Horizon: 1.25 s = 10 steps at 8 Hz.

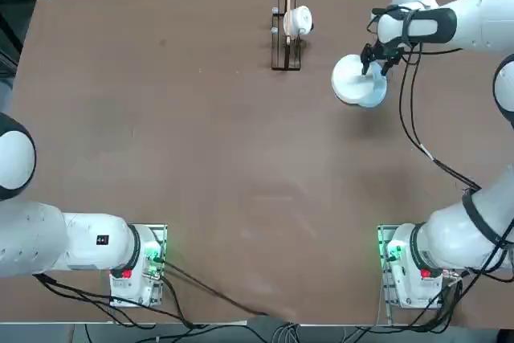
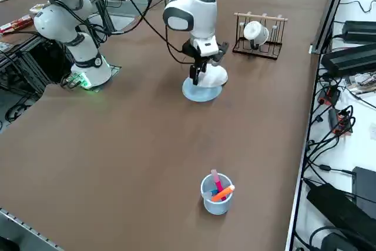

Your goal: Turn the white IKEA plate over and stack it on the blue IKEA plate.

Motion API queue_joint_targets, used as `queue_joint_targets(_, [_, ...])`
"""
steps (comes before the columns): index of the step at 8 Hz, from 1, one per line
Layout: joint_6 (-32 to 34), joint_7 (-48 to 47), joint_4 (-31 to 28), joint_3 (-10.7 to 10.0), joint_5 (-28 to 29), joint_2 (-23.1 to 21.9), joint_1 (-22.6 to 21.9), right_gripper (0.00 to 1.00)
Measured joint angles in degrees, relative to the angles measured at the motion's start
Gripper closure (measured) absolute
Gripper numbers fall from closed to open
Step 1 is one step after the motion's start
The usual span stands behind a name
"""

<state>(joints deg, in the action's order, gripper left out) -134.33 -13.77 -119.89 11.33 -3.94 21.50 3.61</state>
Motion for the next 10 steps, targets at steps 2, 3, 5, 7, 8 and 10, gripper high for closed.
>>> queue_joint_targets(2, [-1.96, 0.00, -0.26, -0.92, -0.76, 0.92, 0.02, 0.00])
queue_joint_targets(3, [-2.82, 0.00, -0.26, -1.40, -1.40, 1.45, 0.04, 0.00])
queue_joint_targets(5, [-5.00, 0.01, -0.25, -2.57, -3.12, 2.32, 0.11, 0.00])
queue_joint_targets(7, [-6.55, 1.57, -0.26, -3.62, -3.96, 3.34, 1.01, 0.00])
queue_joint_targets(8, [-6.91, 3.67, -0.26, -3.78, -4.13, 3.68, 2.25, 0.00])
queue_joint_targets(10, [-7.37, 8.16, -0.23, -3.86, -4.13, 3.87, 5.10, 0.00])
